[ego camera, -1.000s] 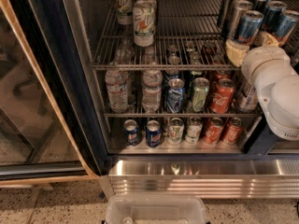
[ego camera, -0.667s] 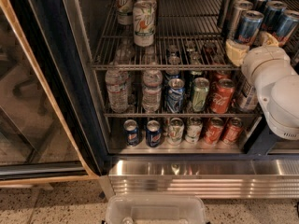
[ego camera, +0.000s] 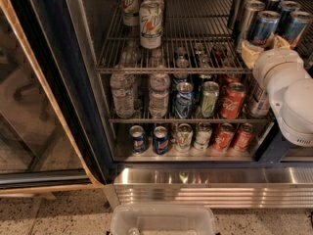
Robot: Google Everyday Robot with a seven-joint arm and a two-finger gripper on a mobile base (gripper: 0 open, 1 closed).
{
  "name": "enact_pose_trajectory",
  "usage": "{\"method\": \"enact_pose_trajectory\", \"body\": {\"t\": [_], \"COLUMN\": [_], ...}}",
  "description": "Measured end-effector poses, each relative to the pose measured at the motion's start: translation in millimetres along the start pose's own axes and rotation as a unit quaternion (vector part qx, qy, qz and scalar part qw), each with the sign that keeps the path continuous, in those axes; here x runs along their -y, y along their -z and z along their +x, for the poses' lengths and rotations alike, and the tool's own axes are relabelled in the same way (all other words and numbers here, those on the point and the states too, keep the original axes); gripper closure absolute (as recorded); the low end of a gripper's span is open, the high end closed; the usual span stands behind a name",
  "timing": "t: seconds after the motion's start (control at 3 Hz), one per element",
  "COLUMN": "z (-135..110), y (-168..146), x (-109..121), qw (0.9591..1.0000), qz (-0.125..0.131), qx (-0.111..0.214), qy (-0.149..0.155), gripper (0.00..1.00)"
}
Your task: Pick redbull can from top shelf of fridge
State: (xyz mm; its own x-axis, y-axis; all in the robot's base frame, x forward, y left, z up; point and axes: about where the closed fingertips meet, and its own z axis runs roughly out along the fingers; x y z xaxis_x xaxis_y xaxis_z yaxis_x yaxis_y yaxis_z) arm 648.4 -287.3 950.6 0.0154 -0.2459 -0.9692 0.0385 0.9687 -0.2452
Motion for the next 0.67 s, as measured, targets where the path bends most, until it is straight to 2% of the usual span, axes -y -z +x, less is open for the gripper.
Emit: {"method": "enact_pose_trajectory", "body": {"t": [0.33, 0.67], "z": [0.0, -4.7], "y": [0.0, 5.3], "x": [0.0, -0.3], "qw": [1.0000, 1.0000], "qz": [0.000, -0.002], "qx": [0.000, -0.003], "qy": [0.000, -0.005], "gripper": [0.90, 1.00]}}
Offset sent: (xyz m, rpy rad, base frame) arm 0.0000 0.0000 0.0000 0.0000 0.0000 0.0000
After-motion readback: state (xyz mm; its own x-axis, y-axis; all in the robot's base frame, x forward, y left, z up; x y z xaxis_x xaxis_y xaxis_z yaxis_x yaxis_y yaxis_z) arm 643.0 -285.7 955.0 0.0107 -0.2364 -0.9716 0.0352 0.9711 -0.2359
